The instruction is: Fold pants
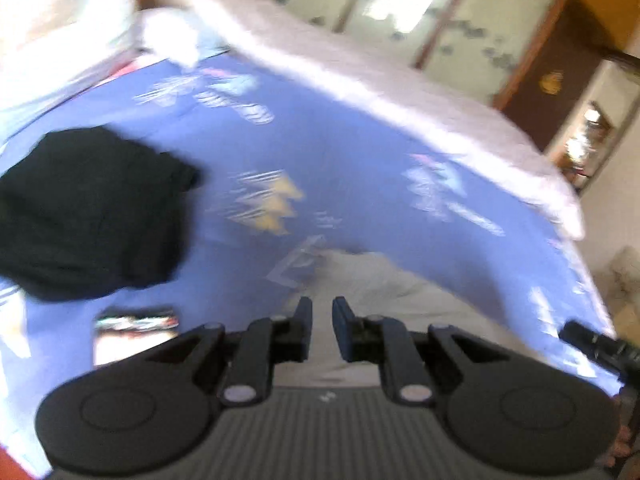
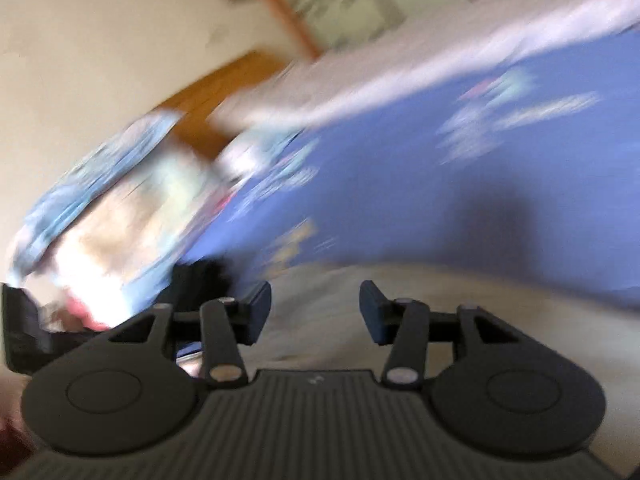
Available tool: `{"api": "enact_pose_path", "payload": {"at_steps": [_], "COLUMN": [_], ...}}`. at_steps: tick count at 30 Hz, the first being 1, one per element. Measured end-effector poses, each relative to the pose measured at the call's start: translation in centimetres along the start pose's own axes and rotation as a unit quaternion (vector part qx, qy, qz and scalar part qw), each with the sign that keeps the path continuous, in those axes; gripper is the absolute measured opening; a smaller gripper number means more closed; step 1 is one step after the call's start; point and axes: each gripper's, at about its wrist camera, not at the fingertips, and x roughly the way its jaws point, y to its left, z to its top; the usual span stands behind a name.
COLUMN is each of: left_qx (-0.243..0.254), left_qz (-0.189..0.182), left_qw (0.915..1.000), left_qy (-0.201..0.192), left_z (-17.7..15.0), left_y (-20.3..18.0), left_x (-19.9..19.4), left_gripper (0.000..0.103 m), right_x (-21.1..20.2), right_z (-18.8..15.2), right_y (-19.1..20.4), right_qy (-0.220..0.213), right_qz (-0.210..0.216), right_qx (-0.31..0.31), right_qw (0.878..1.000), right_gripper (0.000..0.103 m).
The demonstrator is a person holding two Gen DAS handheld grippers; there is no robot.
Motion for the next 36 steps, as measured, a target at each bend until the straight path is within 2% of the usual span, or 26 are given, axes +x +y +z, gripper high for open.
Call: {"api": "enact_pose_path", "payload": {"at_steps": [3,5,6,8,9,10,11,12,13,14,15,16,17,19,21,24,25,27,29,33,36], "left_qx": [0.036,0.056,0.059,0.072,0.093,0.115,0.123,0.13,0.134,0.132,0.134,0.139,0.14,0.117,0.093,0.066,0.062,0.06,0.057,0.049,0.045], "left_qz": [-0.034,-0.047,-0.049,-0.034,-0.007,0.04,0.064,0.065,0.071,0.092,0.114,0.133,0.145,0.132,0.108,0.073,0.06,0.042,0.026,0.008,0.006], "left_qw": [0.9981,0.9951,0.9936,0.99,0.988,0.9836,0.9803,0.981,0.98,0.9778,0.9745,0.971,0.9689,0.9742,0.9811,0.9877,0.9886,0.9882,0.9866,0.9836,0.9809], "left_qy": [0.037,0.066,0.083,0.116,0.123,0.133,0.141,0.128,0.129,0.134,0.139,0.142,0.144,0.141,0.131,0.122,0.124,0.134,0.15,0.174,0.189], "left_z": [-1.1,-2.4,-3.0,-4.4,-5.1,-5.8,-6.2,-6.5,-6.5,-6.3,-6.1,-5.9,-5.9,-5.7,-5.5,-5.3,-5.5,-5.6,-5.9,-6.3,-6.8], "left_y": [-3.6,-5.5,-6.1,-6.9,-7.3,-7.3,-6.7,-6.2,-6.0,-6.1,-6.3,-6.5,-6.8,-6.8,-6.8,-7.9,-8.5,-9.4,-10.6,-12.1,-12.4], "left_x": [3.0,5.8,7.0,9.5,10.3,11.6,12.7,12.9,12.8,12.7,12.7,12.7,12.4,11.0,9.4,7.4,7.1,6.7,7.0,7.7,8.3], "left_gripper": [0.012,0.012,0.013,0.016,0.014,0.013,0.01,0.01,0.009,0.009,0.009,0.009,0.009,0.011,0.017,0.02,0.021,0.023,0.026,0.029,0.031], "right_x": [-5.2,-7.4,-7.9,-8.2,-7.9,-7.4,-7.1,-7.6,-8.9,-9.9,-11.3,-12.6,-14.4,-17.9,-21.6,-26.3,-27.3,-28.7,-28.8,-27.7,-27.2], "right_z": [-0.7,-1.6,-2.1,-3.3,-3.9,-4.5,-5.1,-5.7,-6.2,-6.5,-6.9,-6.9,-7.0,-7.6,-8.8,-11.3,-12.2,-13.7,-14.7,-15.4,-15.3], "right_y": [-5.7,-9.3,-10.9,-13.9,-15.1,-16.0,-17.4,-19.0,-20.5,-21.7,-22.4,-22.5,-22.4,-22.2,-22.5,-23.9,-24.3,-25.6,-26.7,-28.7,-29.8], "right_qy": [-0.013,-0.006,-0.001,0.009,0.016,0.026,0.031,0.008,-0.016,-0.036,-0.06,-0.083,-0.11,-0.156,-0.203,-0.262,-0.273,-0.284,-0.286,-0.274,-0.282], "right_qz": [-0.122,-0.187,-0.192,-0.173,-0.183,-0.216,-0.256,-0.251,-0.23,-0.207,-0.204,-0.21,-0.214,-0.207,-0.208,-0.22,-0.228,-0.248,-0.243,-0.24,-0.235], "right_qx": [0.022,0.054,0.077,0.129,0.143,0.144,0.146,0.171,0.221,0.278,0.314,0.318,0.31,0.306,0.308,0.329,0.335,0.354,0.381,0.398,0.397], "right_qw": [0.992,0.981,0.978,0.977,0.973,0.965,0.955,0.953,0.948,0.937,0.925,0.921,0.92,0.916,0.906,0.88,0.872,0.856,0.845,0.842,0.841], "right_gripper": [0.051,0.044,0.036,0.033,0.033,0.031,0.025,0.002,0.0,0.0,0.001,0.009,0.013,0.033,0.037,0.044,0.049,0.05,0.05,0.05,0.049]}}
